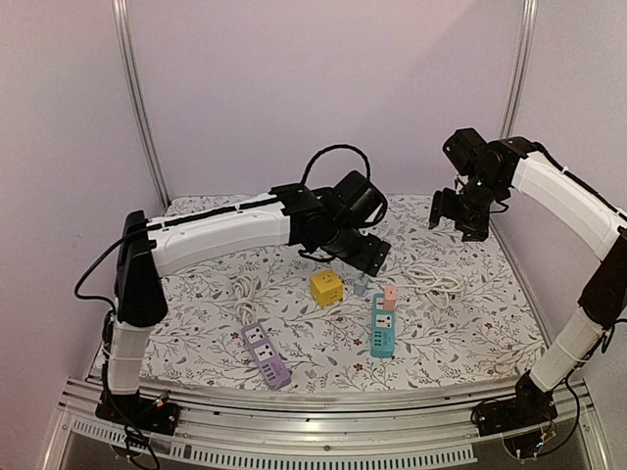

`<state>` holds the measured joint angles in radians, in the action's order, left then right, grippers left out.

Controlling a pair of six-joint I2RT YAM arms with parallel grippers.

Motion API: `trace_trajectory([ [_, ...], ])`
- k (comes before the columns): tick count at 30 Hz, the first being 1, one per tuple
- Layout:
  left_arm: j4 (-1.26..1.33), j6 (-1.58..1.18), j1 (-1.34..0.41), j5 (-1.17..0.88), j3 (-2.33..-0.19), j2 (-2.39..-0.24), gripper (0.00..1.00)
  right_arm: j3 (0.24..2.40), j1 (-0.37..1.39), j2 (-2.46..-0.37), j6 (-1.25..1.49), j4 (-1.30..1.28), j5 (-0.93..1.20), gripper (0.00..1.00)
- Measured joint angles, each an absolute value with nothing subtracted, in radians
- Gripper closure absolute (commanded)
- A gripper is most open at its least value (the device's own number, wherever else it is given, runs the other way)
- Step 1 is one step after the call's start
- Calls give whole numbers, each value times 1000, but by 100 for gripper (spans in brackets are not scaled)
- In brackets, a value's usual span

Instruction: Insert the plug

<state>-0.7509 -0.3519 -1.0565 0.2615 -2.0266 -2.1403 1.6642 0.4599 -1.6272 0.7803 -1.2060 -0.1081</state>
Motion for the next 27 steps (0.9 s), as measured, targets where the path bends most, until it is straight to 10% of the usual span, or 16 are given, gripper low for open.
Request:
trace_trajectory([
  [27, -932, -390, -1000, 174, -2325, -2529, 28, 1412, 396, -1455, 620, -1087, 30, 11],
])
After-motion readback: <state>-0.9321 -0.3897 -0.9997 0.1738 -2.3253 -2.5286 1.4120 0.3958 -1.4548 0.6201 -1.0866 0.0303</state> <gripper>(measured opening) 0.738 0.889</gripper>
